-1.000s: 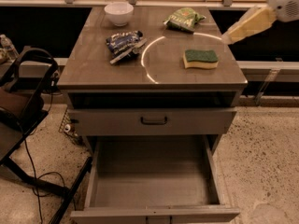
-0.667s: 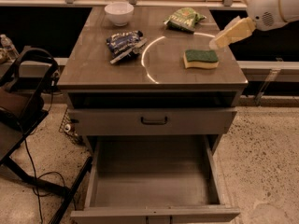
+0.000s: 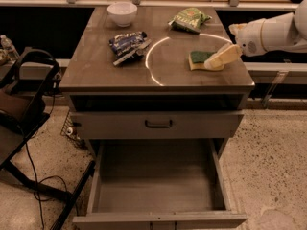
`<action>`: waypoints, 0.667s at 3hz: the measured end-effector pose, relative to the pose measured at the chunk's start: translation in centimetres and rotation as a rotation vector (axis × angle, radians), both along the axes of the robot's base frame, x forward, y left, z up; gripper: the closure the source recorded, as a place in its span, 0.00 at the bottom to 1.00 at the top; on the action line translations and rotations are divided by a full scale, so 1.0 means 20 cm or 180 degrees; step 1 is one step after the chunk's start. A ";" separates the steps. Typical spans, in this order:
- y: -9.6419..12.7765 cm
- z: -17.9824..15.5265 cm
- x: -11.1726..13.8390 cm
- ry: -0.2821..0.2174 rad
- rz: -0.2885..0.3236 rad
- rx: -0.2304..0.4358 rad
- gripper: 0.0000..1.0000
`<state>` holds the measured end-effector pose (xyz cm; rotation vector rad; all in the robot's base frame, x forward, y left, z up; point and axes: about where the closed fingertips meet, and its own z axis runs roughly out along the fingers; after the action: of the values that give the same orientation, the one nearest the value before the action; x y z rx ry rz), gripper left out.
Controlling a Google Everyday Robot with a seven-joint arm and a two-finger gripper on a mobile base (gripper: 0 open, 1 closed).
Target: Place sponge into middle drawer
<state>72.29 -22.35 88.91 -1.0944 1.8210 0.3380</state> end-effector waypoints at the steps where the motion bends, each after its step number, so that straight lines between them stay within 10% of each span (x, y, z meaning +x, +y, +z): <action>1: 0.04 -0.18 0.04 0.0054 0.0083 0.0156 0.00; 2: 0.11 -0.31 0.06 0.0081 0.0169 0.0225 0.25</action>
Offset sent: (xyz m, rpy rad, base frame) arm 0.0152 0.0287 -0.0876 0.0908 0.0280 0.0709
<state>73.51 -20.14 82.66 -1.0952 1.7912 0.4463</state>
